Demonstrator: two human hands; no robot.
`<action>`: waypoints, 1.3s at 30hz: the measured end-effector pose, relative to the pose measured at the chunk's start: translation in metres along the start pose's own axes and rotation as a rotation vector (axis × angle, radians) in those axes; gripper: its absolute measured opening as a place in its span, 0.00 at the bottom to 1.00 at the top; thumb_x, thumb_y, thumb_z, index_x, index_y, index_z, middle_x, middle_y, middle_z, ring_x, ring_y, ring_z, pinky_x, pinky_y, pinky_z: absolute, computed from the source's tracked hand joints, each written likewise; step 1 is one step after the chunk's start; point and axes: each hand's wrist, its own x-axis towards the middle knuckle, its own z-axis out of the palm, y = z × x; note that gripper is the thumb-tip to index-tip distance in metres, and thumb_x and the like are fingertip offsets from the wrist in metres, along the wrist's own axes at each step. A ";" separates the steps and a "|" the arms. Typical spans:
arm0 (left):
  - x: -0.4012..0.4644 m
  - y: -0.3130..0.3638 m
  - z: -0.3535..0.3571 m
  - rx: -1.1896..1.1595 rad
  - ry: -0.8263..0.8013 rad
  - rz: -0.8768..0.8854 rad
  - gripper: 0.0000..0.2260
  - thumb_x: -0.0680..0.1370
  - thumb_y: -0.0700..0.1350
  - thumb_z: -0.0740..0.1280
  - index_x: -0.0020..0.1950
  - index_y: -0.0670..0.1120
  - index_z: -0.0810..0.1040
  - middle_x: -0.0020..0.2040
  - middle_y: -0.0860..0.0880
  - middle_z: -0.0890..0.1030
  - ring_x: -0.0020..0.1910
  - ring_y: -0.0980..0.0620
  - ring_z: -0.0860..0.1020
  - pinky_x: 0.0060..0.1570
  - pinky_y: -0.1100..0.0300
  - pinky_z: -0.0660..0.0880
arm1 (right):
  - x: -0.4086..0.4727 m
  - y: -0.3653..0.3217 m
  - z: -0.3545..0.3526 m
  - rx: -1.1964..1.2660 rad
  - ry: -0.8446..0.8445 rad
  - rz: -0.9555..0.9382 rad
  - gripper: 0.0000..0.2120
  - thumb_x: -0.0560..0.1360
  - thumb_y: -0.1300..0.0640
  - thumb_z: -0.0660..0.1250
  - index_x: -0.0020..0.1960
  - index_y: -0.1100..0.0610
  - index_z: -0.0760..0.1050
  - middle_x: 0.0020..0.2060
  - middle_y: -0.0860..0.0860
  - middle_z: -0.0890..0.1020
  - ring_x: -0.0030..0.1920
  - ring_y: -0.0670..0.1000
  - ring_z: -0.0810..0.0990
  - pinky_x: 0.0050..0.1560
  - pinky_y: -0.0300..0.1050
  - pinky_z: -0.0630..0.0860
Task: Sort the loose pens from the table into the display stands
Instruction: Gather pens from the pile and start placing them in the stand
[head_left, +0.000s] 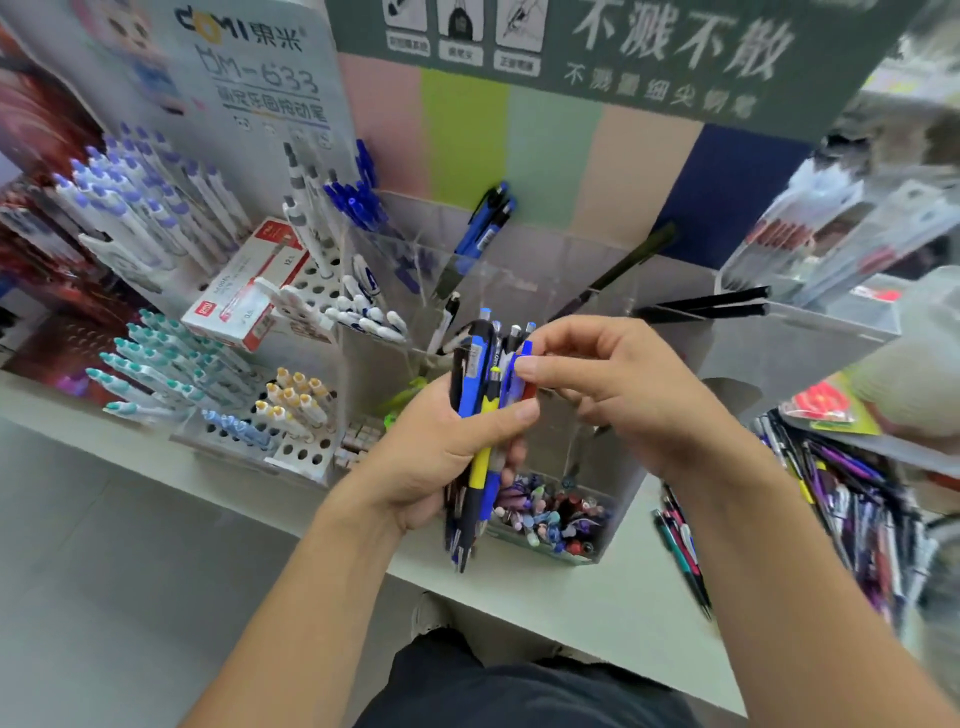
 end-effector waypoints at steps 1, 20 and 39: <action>0.000 0.000 0.003 -0.089 0.004 -0.033 0.10 0.73 0.44 0.75 0.51 0.43 0.81 0.40 0.42 0.78 0.31 0.50 0.77 0.28 0.59 0.76 | -0.001 -0.001 -0.002 0.075 0.010 0.022 0.02 0.76 0.65 0.71 0.47 0.64 0.79 0.30 0.49 0.79 0.27 0.41 0.72 0.26 0.30 0.66; -0.019 0.014 -0.041 -0.331 0.264 0.020 0.13 0.68 0.43 0.75 0.51 0.41 0.82 0.41 0.45 0.78 0.31 0.52 0.77 0.25 0.62 0.74 | 0.104 -0.065 0.054 -0.308 0.362 -0.736 0.03 0.77 0.65 0.68 0.50 0.60 0.77 0.41 0.54 0.83 0.39 0.51 0.85 0.42 0.50 0.84; -0.017 0.017 -0.043 -0.101 0.265 0.113 0.15 0.67 0.44 0.77 0.51 0.42 0.80 0.42 0.44 0.83 0.33 0.51 0.80 0.29 0.59 0.77 | 0.114 -0.083 0.060 -0.903 0.192 -0.269 0.15 0.75 0.49 0.73 0.44 0.62 0.82 0.35 0.55 0.82 0.36 0.56 0.80 0.36 0.44 0.76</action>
